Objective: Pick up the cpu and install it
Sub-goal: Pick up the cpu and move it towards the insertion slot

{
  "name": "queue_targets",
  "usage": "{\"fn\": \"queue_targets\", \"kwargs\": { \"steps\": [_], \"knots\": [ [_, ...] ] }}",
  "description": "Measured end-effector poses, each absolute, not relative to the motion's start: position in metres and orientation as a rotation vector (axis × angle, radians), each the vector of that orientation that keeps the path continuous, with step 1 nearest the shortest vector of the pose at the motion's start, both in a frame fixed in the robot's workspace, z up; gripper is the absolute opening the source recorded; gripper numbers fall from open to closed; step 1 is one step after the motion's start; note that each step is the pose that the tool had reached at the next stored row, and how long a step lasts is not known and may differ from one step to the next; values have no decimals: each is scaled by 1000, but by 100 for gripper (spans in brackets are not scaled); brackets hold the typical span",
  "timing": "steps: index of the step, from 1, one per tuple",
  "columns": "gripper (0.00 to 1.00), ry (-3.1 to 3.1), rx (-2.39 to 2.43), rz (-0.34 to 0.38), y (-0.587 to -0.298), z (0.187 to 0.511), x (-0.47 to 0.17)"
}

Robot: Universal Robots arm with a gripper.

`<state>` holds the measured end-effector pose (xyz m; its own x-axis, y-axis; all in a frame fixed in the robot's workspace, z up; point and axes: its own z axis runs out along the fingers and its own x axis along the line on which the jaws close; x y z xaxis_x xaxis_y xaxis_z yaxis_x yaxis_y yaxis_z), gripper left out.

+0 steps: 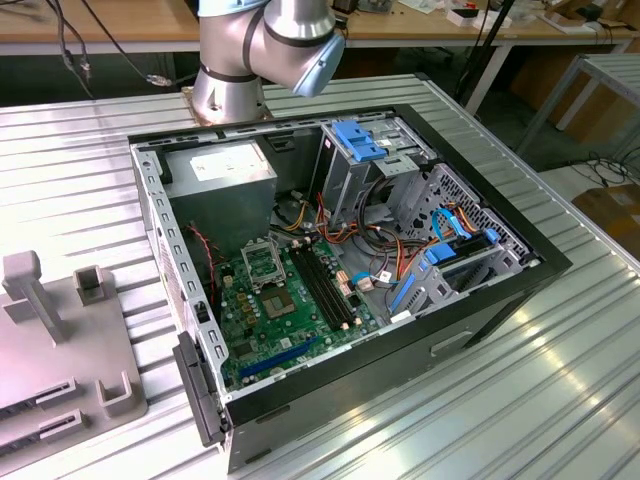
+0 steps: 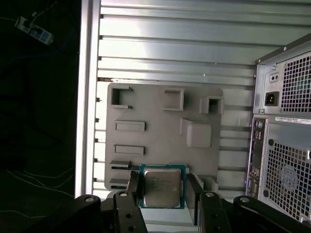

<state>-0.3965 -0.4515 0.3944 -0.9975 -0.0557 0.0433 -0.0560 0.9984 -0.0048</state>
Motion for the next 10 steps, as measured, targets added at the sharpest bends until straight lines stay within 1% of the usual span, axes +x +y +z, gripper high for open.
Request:
{"fn": "queue_targets", "kwargs": {
  "steps": [10],
  "knots": [
    [47,-3097,86,9,-451,394,-386]
  ]
}}
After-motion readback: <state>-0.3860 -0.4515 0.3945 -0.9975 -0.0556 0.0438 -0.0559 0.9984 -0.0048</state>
